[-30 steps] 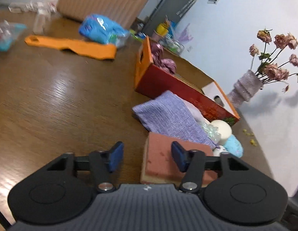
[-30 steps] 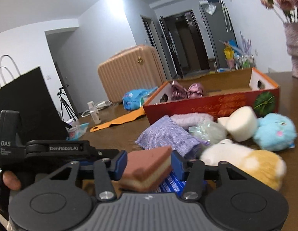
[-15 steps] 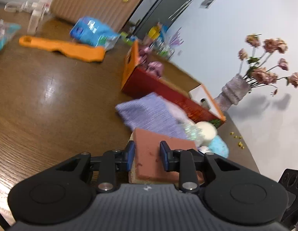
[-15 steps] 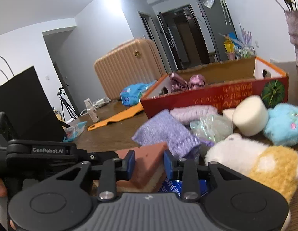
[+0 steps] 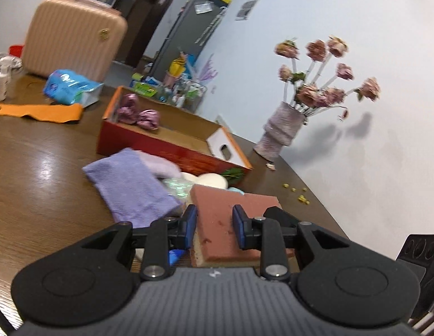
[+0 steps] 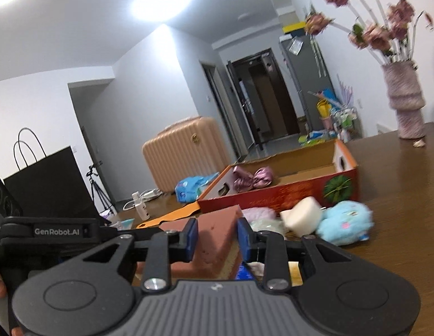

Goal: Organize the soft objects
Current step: 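Close both grippers together on the pink-and-cream sponge block, then carry the sponge block into the box beside the bow and release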

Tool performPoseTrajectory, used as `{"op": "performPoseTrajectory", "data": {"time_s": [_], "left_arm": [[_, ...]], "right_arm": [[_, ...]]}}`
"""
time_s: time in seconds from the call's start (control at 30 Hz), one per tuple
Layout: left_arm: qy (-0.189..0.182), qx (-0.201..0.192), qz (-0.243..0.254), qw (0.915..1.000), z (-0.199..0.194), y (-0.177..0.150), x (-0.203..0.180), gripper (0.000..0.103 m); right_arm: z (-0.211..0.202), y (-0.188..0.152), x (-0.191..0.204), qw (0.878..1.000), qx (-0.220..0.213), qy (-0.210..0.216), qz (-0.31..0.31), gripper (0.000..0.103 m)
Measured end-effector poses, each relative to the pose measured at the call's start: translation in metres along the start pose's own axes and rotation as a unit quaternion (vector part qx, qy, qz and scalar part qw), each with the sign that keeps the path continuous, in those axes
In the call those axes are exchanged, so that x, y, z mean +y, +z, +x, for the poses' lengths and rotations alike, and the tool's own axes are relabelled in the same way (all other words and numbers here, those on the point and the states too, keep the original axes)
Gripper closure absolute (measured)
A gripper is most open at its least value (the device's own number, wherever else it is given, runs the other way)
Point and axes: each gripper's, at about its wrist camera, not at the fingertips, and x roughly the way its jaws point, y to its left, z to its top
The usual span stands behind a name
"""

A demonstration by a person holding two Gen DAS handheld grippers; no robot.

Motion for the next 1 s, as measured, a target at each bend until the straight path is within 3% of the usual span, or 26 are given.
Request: {"op": "performPoseTrajectory", "data": {"time_s": [0.2, 0.47, 0.8, 1.0], "left_arm": [[-0.010, 0.003, 0.023, 0.9997, 0.019, 0.015, -0.027, 0.075], [-0.012, 0.001, 0.046, 0.9988, 0.082, 0.089, -0.048, 0.076], [0.006, 0.035, 0.038, 0.9987, 0.202, 0.177, -0.026, 0.077], [0.031, 0.082, 0.008, 0.9961, 0.298, 0.207, 0.013, 0.077]], "right_arm": [[-0.010, 0.020, -0.022, 1.000, -0.019, -0.012, 0.002, 0.074], [0.036, 0.087, -0.053, 0.999, -0.026, -0.025, -0.005, 0.074], [0.162, 0.169, -0.113, 0.999, 0.019, -0.040, 0.006, 0.075], [0.257, 0.187, -0.163, 0.995, 0.072, -0.058, 0.038, 0.077]]}}
